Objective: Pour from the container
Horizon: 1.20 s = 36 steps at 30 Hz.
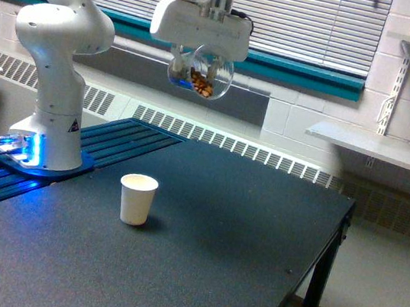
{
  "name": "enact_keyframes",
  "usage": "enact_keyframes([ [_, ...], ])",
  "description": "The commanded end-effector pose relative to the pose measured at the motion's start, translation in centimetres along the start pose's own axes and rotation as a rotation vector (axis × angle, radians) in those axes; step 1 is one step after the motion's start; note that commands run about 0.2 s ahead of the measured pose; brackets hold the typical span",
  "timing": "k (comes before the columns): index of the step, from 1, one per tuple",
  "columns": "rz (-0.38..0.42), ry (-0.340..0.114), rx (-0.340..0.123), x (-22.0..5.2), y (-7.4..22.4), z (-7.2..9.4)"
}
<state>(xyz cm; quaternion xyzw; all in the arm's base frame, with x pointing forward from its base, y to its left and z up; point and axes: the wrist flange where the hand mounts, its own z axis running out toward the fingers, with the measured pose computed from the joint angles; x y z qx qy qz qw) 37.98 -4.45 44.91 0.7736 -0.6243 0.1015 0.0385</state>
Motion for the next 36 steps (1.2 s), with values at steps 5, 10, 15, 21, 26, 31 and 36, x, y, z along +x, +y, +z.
enact_keyframes([
  [5, -0.008, -0.002, -0.045, -1.4, 1.7, 1.7],
  [10, -0.010, 0.000, -0.064, -1.7, 2.5, 2.4],
  [15, -0.012, 0.003, -0.077, -1.8, 3.3, 2.9],
  [21, -0.002, 0.004, -0.082, -2.1, 4.2, 3.3],
  [26, 0.003, -0.002, -0.087, -2.4, 5.1, 3.8],
  [31, -0.002, -0.005, -0.102, -2.5, 6.0, 4.5],
  [36, -0.011, -0.006, -0.130, -2.7, 6.7, 5.1],
])
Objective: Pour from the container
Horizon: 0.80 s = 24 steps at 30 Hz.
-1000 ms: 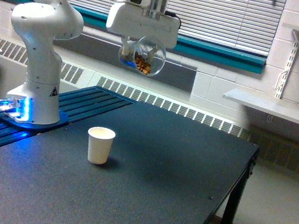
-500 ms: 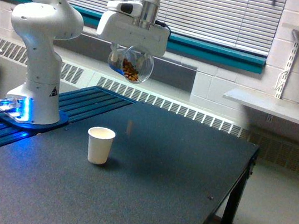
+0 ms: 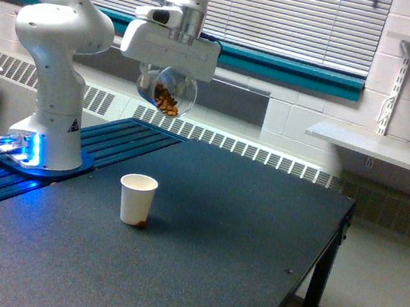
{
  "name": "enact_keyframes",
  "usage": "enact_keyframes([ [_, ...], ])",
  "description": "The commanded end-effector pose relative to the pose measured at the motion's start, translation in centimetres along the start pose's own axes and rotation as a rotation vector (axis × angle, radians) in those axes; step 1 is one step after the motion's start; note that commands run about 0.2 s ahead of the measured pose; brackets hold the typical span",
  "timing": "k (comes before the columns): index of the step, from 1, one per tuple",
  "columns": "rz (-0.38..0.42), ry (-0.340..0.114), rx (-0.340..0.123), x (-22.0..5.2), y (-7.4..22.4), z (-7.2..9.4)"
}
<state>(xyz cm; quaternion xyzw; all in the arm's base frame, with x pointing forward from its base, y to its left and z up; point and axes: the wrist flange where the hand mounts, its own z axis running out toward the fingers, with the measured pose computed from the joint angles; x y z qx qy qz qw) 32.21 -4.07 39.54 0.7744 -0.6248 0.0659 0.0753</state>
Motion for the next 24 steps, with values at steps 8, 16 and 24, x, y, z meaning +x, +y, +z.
enact_keyframes([
  [8, -0.008, -0.001, -0.071, -0.7, 1.1, 1.8],
  [16, -0.009, -0.010, -0.108, -1.2, 1.3, 3.1],
  [24, -0.005, 0.004, -0.148, -1.2, 1.9, 3.7],
])
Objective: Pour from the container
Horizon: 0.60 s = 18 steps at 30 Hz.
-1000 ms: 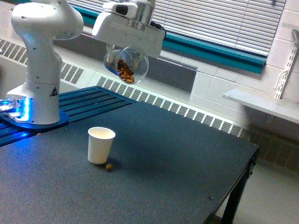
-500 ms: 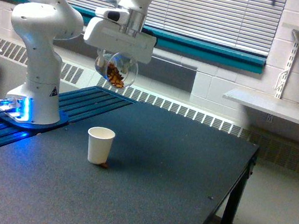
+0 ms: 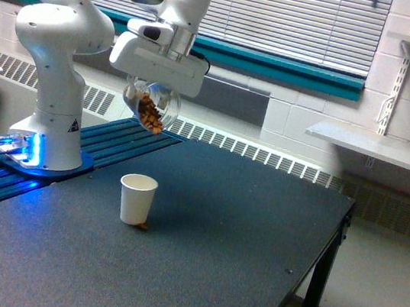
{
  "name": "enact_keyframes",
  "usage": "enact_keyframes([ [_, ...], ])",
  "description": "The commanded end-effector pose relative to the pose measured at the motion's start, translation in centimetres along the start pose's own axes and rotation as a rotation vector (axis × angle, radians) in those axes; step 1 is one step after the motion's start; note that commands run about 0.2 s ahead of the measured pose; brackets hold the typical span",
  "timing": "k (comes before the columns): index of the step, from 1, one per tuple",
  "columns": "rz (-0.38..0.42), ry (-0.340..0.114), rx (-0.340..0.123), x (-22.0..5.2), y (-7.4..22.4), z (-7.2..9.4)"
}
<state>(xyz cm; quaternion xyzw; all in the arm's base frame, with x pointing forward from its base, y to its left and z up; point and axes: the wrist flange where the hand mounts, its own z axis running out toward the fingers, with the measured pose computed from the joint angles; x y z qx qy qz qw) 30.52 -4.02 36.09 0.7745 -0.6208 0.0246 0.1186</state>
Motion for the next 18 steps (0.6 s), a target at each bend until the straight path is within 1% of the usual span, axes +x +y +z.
enact_keyframes([
  [1, 0.014, 0.012, -0.035, -0.2, 0.4, 0.5],
  [6, 0.018, 0.014, -0.059, -0.3, 1.0, 1.1],
  [12, 0.022, 0.004, -0.095, -0.6, 2.0, 2.5],
  [18, 0.026, 0.009, -0.121, -0.6, 2.7, 2.9],
])
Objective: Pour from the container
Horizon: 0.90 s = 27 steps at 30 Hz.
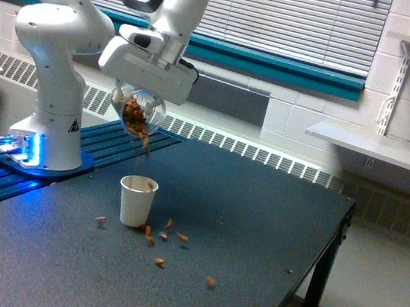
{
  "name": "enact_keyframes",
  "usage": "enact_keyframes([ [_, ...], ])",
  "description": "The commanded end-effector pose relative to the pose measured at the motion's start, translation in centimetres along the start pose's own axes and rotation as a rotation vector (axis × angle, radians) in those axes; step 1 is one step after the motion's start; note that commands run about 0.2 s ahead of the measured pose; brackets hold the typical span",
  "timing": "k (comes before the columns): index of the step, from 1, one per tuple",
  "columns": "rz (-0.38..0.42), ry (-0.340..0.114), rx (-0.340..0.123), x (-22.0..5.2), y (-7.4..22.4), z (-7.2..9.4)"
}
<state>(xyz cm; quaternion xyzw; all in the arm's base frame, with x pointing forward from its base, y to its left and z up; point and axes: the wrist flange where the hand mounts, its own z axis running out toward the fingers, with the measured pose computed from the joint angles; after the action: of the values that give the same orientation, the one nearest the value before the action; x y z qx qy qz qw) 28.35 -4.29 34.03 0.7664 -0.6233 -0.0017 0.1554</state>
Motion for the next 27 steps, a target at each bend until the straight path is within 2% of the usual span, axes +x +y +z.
enact_keyframes([
  [1, 0.021, 0.004, -0.032, 0.0, 0.9, 0.8],
  [9, 0.026, 0.002, -0.055, -0.1, 1.3, 1.3],
  [27, 0.059, -0.052, -0.112, -0.8, 2.4, 3.9],
])
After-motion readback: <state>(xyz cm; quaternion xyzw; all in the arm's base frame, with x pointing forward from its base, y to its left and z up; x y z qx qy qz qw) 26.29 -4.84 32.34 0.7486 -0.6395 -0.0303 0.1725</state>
